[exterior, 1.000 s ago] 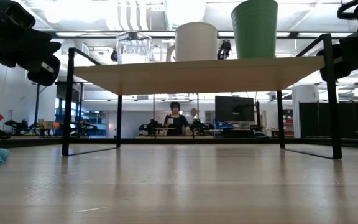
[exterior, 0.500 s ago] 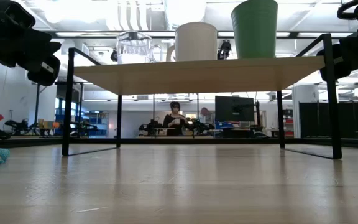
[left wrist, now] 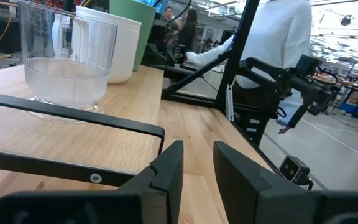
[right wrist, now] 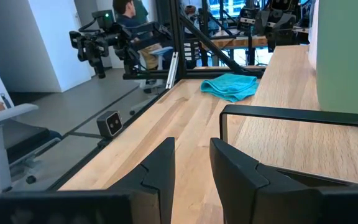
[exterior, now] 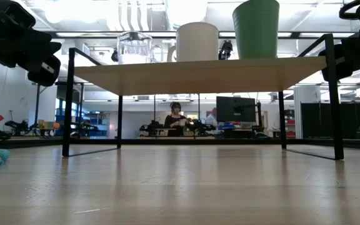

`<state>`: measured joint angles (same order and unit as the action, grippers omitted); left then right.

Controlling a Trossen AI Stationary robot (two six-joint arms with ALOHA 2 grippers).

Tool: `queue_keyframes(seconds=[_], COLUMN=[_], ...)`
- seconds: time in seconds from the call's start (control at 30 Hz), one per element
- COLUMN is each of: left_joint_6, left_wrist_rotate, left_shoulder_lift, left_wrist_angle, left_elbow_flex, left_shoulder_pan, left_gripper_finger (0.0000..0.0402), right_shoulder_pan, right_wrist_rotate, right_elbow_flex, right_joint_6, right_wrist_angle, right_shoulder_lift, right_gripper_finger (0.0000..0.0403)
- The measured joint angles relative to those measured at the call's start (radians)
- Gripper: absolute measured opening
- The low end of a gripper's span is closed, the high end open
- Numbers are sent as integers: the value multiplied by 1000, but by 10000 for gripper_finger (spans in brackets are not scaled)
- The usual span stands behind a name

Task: Stack small to large cups/mugs on shelf
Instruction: Return to Home Position

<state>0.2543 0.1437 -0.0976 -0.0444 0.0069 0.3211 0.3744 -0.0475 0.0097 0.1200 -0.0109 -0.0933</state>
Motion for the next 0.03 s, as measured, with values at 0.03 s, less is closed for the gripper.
queue_keyframes(seconds=[0.03], left_joint_6=[0], left_wrist_rotate=[0], left_shoulder_lift=[0], left_wrist_angle=[0], left_elbow_flex=[0], left_shoulder_pan=[0], left_gripper_finger=[75], right_shoulder_pan=[0], right_wrist_rotate=[0], right_elbow_flex=[0], right_joint_6=[0], right_wrist_angle=[0], right_shoulder_lift=[0], right_gripper_finger=[96])
